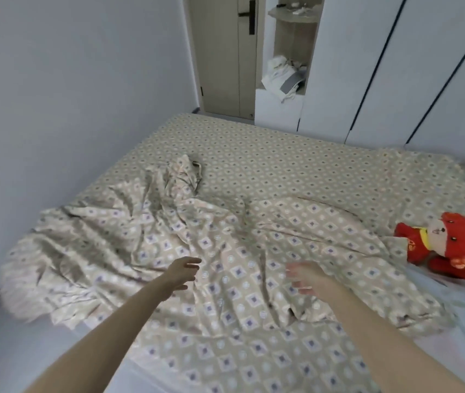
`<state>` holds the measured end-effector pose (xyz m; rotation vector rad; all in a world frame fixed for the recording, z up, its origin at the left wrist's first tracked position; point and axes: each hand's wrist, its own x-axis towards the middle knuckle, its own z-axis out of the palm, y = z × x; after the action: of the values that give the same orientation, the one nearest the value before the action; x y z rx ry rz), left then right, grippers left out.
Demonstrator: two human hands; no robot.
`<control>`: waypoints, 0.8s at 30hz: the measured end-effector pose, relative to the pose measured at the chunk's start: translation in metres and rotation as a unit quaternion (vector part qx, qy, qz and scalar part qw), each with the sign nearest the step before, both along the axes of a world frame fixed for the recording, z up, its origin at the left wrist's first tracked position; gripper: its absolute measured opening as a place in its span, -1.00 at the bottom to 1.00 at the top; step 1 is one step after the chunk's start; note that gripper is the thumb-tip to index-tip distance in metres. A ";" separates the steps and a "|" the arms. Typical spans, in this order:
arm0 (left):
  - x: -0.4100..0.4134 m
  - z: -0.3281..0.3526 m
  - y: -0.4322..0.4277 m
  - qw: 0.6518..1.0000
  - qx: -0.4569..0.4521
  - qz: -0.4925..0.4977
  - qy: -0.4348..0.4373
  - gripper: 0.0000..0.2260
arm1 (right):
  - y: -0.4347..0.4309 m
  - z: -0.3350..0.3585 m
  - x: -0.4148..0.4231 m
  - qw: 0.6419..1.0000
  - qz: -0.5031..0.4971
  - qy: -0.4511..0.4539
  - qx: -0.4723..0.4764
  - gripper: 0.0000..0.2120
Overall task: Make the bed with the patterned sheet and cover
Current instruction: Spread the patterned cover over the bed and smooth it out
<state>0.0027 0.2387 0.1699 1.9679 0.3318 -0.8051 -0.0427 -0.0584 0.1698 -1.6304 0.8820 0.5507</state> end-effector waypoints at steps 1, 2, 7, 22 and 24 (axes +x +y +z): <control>-0.005 -0.004 0.023 1.000 0.002 0.023 0.006 -0.68 | 0.022 -0.003 0.008 1.000 0.028 -0.001 -0.002 -0.77; -0.008 -0.007 0.044 0.999 0.001 0.046 0.011 -0.69 | 0.043 -0.005 0.015 0.998 0.059 -0.002 -0.008 -0.79; -0.020 -0.036 0.154 0.989 0.011 0.142 0.041 -0.72 | 0.155 -0.033 0.035 0.979 0.195 -0.003 -0.051 -0.89; 0.011 -0.210 0.286 0.901 -0.128 0.336 0.242 -0.81 | 0.320 -0.229 0.034 0.970 0.017 0.242 0.023 -0.84; 0.014 -0.232 0.286 0.876 -0.167 0.372 0.258 -0.85 | 0.328 -0.250 0.031 0.960 -0.051 0.268 0.065 -0.85</control>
<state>0.0171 0.5251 -0.0619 1.1193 1.1079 -0.7813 -0.0114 0.2700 -0.0800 -1.3229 1.2884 0.9818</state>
